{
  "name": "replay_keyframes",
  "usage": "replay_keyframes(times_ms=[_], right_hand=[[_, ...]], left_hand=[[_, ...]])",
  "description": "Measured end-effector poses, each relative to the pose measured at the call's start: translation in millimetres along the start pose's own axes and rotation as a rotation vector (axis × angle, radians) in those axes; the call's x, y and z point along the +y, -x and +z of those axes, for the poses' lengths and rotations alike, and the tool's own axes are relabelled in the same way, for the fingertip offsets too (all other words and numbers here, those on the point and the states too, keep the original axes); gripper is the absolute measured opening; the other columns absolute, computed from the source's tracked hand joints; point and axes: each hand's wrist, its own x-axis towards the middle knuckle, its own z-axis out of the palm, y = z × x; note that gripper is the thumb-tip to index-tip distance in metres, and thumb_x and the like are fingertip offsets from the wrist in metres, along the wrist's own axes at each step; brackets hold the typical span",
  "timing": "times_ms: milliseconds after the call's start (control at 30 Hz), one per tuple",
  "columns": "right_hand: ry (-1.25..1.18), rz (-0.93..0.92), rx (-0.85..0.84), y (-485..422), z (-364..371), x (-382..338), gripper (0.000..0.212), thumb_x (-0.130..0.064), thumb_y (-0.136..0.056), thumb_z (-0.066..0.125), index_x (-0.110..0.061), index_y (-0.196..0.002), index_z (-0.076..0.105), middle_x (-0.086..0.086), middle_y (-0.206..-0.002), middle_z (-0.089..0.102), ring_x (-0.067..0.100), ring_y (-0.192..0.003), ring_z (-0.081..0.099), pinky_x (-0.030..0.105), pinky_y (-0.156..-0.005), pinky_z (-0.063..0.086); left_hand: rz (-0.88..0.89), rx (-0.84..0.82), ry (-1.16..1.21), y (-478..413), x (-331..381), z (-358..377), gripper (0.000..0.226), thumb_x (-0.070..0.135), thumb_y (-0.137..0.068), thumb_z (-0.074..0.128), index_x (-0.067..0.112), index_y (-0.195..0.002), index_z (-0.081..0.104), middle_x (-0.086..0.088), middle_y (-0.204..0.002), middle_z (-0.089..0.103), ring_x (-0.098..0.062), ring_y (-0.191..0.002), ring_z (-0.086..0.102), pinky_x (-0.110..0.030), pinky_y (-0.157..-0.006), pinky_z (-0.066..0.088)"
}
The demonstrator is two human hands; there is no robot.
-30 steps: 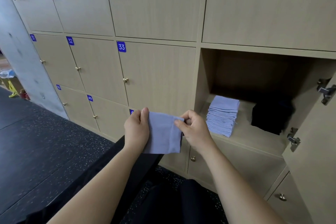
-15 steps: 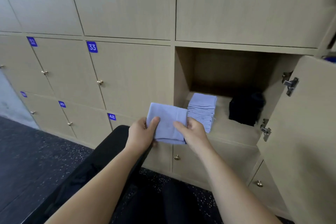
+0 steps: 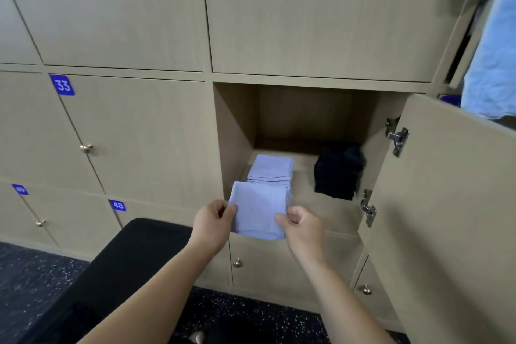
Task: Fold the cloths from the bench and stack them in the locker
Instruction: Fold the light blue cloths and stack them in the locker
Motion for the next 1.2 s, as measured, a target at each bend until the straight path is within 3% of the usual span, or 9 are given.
replay_keyframes(times_ms=[100,233,367,433,533,667,867,1000,1200], right_hand=[[0.061,0.004,0.026,-21.7,-1.0,16.2,0.014,-0.016,-0.080,0.070,-0.023,-0.069,0.062,0.000,-0.075,0.071,0.024,-0.077,0.067,0.039,-0.071,0.051],[0.095,0.035,0.032,-54.3,0.6,25.0,0.017,-0.017,-0.081,0.069,-0.022,-0.067,0.060,-0.001,-0.073,0.070,0.024,-0.075,0.066,0.039,-0.070,0.051],[0.126,0.011,0.045,-92.0,2.1,14.6,0.019,-0.018,-0.082,0.070,-0.026,-0.070,0.059,-0.008,-0.074,0.068,0.016,-0.073,0.064,0.030,-0.065,0.048],[0.151,-0.019,0.056,-112.8,2.0,3.3,0.015,-0.018,-0.083,0.070,-0.025,-0.075,0.060,-0.011,-0.075,0.066,0.013,-0.075,0.063,0.027,-0.065,0.047],[0.174,-0.043,0.090,-144.5,4.2,-11.0,0.006,-0.019,-0.083,0.070,-0.020,-0.087,0.066,-0.009,-0.081,0.065,0.016,-0.084,0.065,0.033,-0.078,0.053],[0.216,-0.045,0.153,-183.2,11.9,-18.9,0.021,-0.022,-0.084,0.069,-0.014,-0.103,0.068,-0.007,-0.085,0.063,0.019,-0.092,0.065,0.034,-0.081,0.052],[0.291,-0.034,0.219,-214.2,23.4,-10.7,0.028,-0.034,-0.087,0.064,-0.022,-0.112,0.067,-0.005,-0.108,0.071,0.019,-0.103,0.064,0.033,-0.083,0.051],[0.317,-0.025,0.220,-219.0,27.0,0.8,0.029,-0.036,-0.086,0.066,-0.024,-0.112,0.067,-0.008,-0.106,0.071,0.016,-0.101,0.065,0.032,-0.081,0.051],[0.317,0.007,0.213,-220.4,30.7,13.5,0.025,-0.034,-0.084,0.070,-0.025,-0.107,0.067,-0.009,-0.099,0.071,0.016,-0.096,0.066,0.030,-0.078,0.051]], left_hand=[[-0.004,-0.044,-0.004,-19.5,1.0,18.4,0.036,0.024,-0.100,0.050,0.008,-0.068,0.046,0.001,-0.060,0.041,-0.014,-0.055,0.035,-0.025,-0.050,0.026],[0.001,-0.056,-0.023,-53.0,3.4,34.7,0.035,0.021,-0.099,0.052,-0.008,-0.080,0.053,-0.006,-0.066,0.047,-0.010,-0.049,0.040,-0.017,-0.045,0.029],[0.010,-0.035,-0.039,-93.2,9.1,43.5,0.032,0.022,-0.097,0.054,-0.003,-0.077,0.054,-0.003,-0.063,0.045,-0.014,-0.056,0.037,-0.018,-0.045,0.027],[0.014,-0.028,-0.035,-115.6,15.7,47.5,0.032,0.023,-0.097,0.055,0.004,-0.071,0.052,0.000,-0.059,0.044,-0.015,-0.054,0.037,-0.023,-0.047,0.029],[0.038,-0.018,-0.054,-146.3,29.1,53.3,0.033,0.023,-0.098,0.053,0.008,-0.068,0.050,0.000,-0.056,0.044,-0.015,-0.051,0.037,-0.024,-0.047,0.029],[0.062,-0.026,-0.052,-178.4,40.3,62.4,0.030,0.023,-0.100,0.051,0.014,-0.071,0.057,0.003,-0.058,0.051,-0.010,-0.054,0.042,-0.023,-0.048,0.030],[0.066,-0.011,-0.007,-207.3,34.3,72.2,0.018,0.024,-0.099,0.053,0.016,-0.098,0.069,0.005,-0.079,0.065,-0.010,-0.071,0.057,-0.024,-0.061,0.039],[0.034,0.035,-0.002,-216.1,22.6,80.7,0.024,0.026,-0.097,0.057,0.011,-0.114,0.068,-0.002,-0.095,0.068,-0.018,-0.086,0.060,-0.023,-0.076,0.040],[-0.003,0.022,-0.055,-216.5,5.7,88.9,0.025,0.026,-0.096,0.058,0.012,-0.116,0.066,-0.003,-0.101,0.068,-0.020,-0.091,0.060,-0.026,-0.077,0.042]])
